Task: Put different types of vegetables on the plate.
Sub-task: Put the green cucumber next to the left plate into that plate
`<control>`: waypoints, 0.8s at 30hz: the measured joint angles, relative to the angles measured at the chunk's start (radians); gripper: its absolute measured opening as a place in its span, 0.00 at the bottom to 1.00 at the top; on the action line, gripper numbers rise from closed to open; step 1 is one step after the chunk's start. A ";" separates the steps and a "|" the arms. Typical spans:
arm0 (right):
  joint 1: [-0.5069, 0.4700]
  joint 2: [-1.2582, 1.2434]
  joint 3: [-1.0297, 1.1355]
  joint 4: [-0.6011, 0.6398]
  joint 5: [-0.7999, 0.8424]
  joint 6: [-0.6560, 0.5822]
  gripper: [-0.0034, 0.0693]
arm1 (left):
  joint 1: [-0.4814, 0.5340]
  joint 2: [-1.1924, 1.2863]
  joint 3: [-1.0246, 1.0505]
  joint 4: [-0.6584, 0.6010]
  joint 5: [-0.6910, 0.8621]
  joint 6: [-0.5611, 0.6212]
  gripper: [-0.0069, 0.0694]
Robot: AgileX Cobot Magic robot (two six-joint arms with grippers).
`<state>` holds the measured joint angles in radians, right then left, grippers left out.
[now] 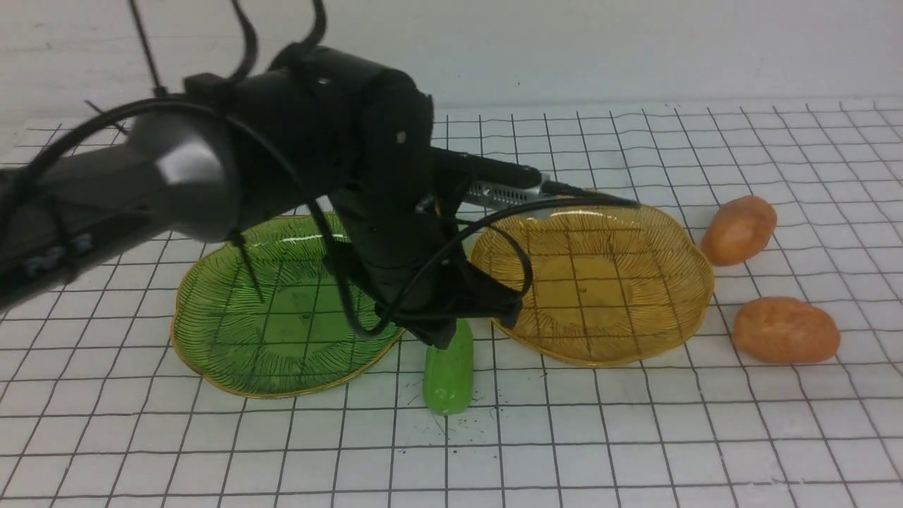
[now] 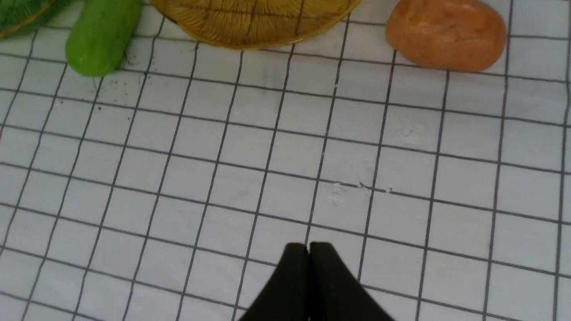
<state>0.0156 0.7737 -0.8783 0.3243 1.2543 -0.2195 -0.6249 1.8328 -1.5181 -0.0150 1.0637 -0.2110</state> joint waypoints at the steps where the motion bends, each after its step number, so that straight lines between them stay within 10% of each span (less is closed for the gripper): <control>1: 0.000 0.000 0.000 0.002 0.000 -0.002 0.03 | 0.000 0.005 -0.002 0.002 0.000 0.000 0.20; 12: 0.000 -0.001 -0.001 0.152 0.005 -0.070 0.03 | 0.000 0.171 -0.019 0.069 -0.092 -0.160 0.73; 24: 0.000 -0.001 -0.001 0.205 0.005 -0.095 0.03 | 0.000 0.229 -0.020 0.069 -0.132 -0.214 0.78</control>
<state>0.0156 0.7726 -0.8795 0.5289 1.2588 -0.3147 -0.6249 2.0614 -1.5378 0.0545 0.9313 -0.4250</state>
